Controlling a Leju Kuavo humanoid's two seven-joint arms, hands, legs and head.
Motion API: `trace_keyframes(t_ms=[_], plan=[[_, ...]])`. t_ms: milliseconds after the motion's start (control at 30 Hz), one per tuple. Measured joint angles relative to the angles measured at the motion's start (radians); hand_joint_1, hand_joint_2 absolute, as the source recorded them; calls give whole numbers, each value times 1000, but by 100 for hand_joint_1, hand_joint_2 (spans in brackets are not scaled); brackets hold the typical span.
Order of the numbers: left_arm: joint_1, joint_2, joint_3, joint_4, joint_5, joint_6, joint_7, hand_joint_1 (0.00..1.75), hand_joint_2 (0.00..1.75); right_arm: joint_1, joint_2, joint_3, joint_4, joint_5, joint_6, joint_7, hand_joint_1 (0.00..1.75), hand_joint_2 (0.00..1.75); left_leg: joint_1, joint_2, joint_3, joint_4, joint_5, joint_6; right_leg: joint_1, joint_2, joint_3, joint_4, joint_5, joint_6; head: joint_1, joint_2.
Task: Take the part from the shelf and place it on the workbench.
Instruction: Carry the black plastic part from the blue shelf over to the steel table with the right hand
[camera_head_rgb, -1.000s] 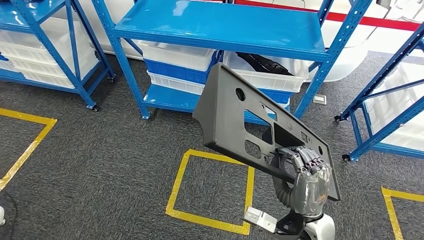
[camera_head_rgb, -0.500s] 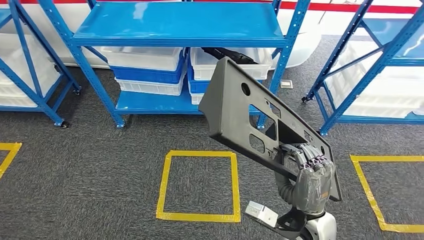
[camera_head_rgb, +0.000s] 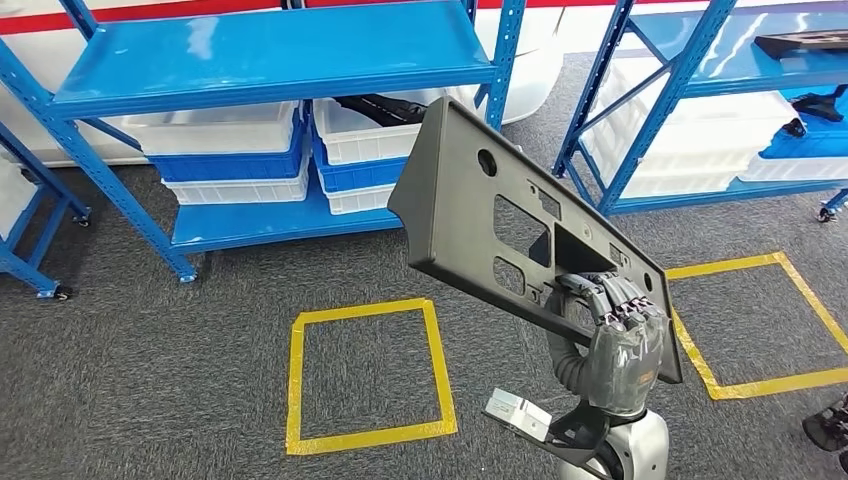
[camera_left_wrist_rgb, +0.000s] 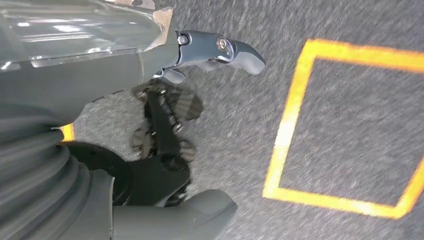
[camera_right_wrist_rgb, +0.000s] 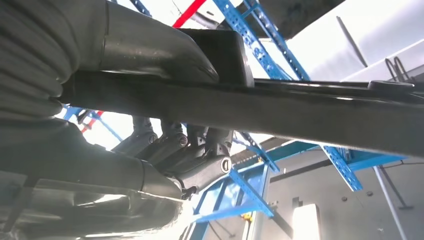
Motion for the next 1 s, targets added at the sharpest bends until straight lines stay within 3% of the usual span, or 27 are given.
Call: trace_keyframes(t_ms=[67,133,200,267,300,333,367,433,500,567,600,667,733,767,800,833,867,933,1000], plan=[[0,-3,0,0,0,0,0,0,175,-3,1,0,0,11,2,1,175,175,-6,22,-3,-5,6,14,-2,18,-16,0,8,18,0,0],[1,-7,0,0,-2,0,0,0,175,-9,1,0,0,26,6,6,175,175,-8,49,-4,-15,17,34,0,-15,-39,29,-6,24,3,0],[4,-7,0,0,-5,0,1,0,175,-24,1,0,2,46,12,18,175,175,-11,78,-8,-20,22,47,2,-70,-90,132,-57,21,9,0],[7,-7,0,0,-12,0,4,0,175,-39,0,-5,7,72,21,34,175,175,-15,111,-14,-20,24,51,0,-89,-141,252,-105,22,11,0],[7,-7,0,0,-17,-1,6,0,175,-46,-2,-10,10,86,24,41,175,175,-16,126,-16,-20,25,52,0,-93,-145,274,-110,27,11,0],[7,-8,0,0,-21,-2,8,0,175,-51,-6,-15,14,99,25,47,175,175,-17,139,-17,-20,25,52,-1,-97,-129,257,-102,33,11,0],[6,-8,0,0,-23,-3,10,0,175,-57,-11,-21,19,111,24,52,175,175,-17,152,-16,-20,26,51,-2,-107,-94,203,-83,40,11,0],[4,-10,-1,0,-27,-5,14,0,175,-69,-22,-30,28,129,22,59,175,175,-20,174,-14,-19,25,46,3,-154,-11,62,-44,42,12,0],[2,-12,-1,0,-28,-7,17,0,175,-80,-32,-38,38,142,21,65,175,175,-26,194,-12,-17,24,37,12,-180,23,-5,-26,29,11,0],[-1,-13,-2,0,-29,-7,18,0,175,-85,-40,-46,49,149,20,68,175,175,-27,211,-11,-17,23,26,12,-157,16,-9,-20,14,9,0],[-3,-14,-2,-1,-29,-7,18,0,175,-86,-44,-49,52,151,20,68,175,175,-24,203,-11,-12,17,20,7,-145,15,-10,-16,8,9,0],[-5,-14,-2,-1,-29,-7,18,0,175,-91,-48,-51,59,153,19,69,175,175,-18,149,-32,43,-25,11,-5,-124,18,-14,-9,-6,5,0],[-3,-14,-2,0,-29,-7,19,0,175,-95,-50,-52,66,155,20,72,175,175,-16,95,-86,170,-93,8,-5,-102,15,-14,-4,-15,1,0],[0,-14,-2,0,-29,-6,19,0,175,-96,-50,-52,70,157,20,74,175,175,-16,86,-114,230,-115,7,-4,-89,14,-13,-4,-16,0,0],[1,-14,-2,0,-29,-5,19,0,175,-97,-52,-52,75,159,21,78,175,175,-16,82,-130,263,-119,7,-3,-76,13,-13,-3,-17,-1,0],[2,-13,-2,0,-28,-4,20,0,175,-100,-53,-52,81,160,22,81,175,175,-15,81,-129,257,-104,7,-3,-62,13,-11,-3,-16,-1,0],[2,-12,-2,0,-27,-4,21,0,175,-106,-54,-52,88,160,22,82,175,175,-13,77,-109,214,-72,7,-4,-48,12,-8,-3,-16,-1,0],[2,-6,1,0,-20,-2,27,0,175,-128,-55,-49,110,158,23,86,175,175,-5,38,-50,84,-10,5,-2,-21,7,3,-4,-13,-1,0],[1,3,9,0,-6,2,38,0,175,-160,-53,-40,143,159,22,91,175,175,-2,4,-22,14,9,5,3,4,-7,11,-3,-3,0,0]])
